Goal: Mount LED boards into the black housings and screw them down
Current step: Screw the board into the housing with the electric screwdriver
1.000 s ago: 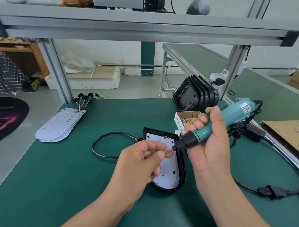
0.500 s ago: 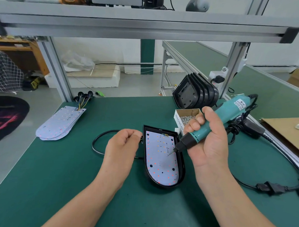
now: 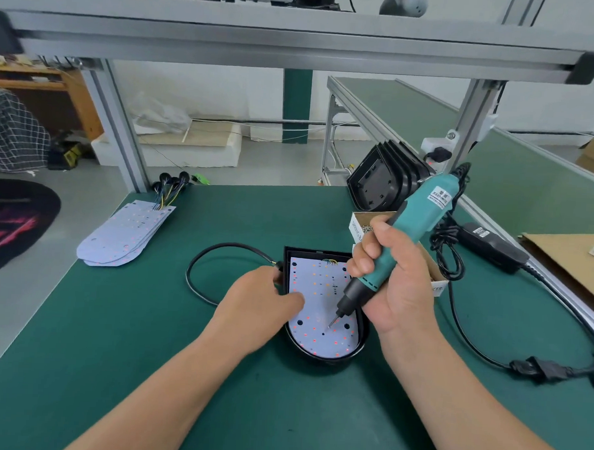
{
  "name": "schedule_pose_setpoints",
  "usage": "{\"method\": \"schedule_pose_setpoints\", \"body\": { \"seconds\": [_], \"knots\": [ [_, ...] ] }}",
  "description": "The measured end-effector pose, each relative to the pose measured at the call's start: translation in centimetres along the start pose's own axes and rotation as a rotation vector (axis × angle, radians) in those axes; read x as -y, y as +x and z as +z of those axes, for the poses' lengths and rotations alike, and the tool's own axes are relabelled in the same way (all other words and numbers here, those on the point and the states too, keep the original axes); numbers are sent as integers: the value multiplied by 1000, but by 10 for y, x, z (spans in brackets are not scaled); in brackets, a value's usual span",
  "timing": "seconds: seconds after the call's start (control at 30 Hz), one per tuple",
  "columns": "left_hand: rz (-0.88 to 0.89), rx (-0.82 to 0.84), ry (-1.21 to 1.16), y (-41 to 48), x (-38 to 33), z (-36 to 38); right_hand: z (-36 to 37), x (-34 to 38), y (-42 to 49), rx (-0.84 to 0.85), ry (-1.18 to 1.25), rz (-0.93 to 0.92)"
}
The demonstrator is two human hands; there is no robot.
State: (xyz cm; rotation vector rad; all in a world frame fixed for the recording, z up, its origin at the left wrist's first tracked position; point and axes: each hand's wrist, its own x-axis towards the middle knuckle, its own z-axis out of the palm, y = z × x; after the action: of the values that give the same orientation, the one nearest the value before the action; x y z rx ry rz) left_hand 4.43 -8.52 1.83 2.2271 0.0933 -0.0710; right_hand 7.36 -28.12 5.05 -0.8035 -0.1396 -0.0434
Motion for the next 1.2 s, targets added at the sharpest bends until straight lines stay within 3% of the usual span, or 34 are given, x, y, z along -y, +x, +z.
{"method": "schedule_pose_setpoints", "body": {
  "seconds": [0.47,0.73,0.87,1.03,1.2],
  "knots": [
    [-20,-24,-47,1,-1,4,14,0,-12,152,-121,-34],
    [-18,-44,-16,0,-5,4,20,-3,-22,373,-337,-85],
    [-22,-51,3,-1,-6,4,22,-3,-21,461,-328,-51],
    [-29,-48,7,-1,-7,4,17,4,-20,499,-252,17],
    [-42,-47,-33,-3,-8,4,14,14,-17,434,-217,-59]
  ]
}}
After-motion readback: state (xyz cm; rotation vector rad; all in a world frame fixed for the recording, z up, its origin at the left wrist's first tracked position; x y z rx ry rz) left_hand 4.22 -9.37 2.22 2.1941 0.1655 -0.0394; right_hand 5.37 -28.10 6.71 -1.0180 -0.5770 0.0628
